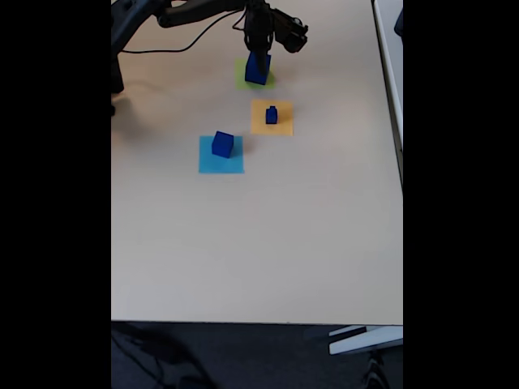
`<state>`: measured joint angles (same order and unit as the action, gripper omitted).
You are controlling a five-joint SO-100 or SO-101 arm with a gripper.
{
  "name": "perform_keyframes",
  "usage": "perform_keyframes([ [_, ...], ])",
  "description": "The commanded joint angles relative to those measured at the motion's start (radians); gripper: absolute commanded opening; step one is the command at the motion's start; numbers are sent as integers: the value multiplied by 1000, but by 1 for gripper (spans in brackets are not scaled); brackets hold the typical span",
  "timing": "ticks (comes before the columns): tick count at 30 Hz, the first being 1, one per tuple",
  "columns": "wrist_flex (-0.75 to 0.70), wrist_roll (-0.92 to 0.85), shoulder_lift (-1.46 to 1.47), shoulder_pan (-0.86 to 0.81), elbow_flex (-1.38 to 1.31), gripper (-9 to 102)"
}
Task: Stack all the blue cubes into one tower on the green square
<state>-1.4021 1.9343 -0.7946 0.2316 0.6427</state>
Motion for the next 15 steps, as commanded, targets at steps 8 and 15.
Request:
perform_keyframes([
  [8,-3,-41,-31,0,-46,25],
  [15,-6,-61,-31,0,-44,23],
])
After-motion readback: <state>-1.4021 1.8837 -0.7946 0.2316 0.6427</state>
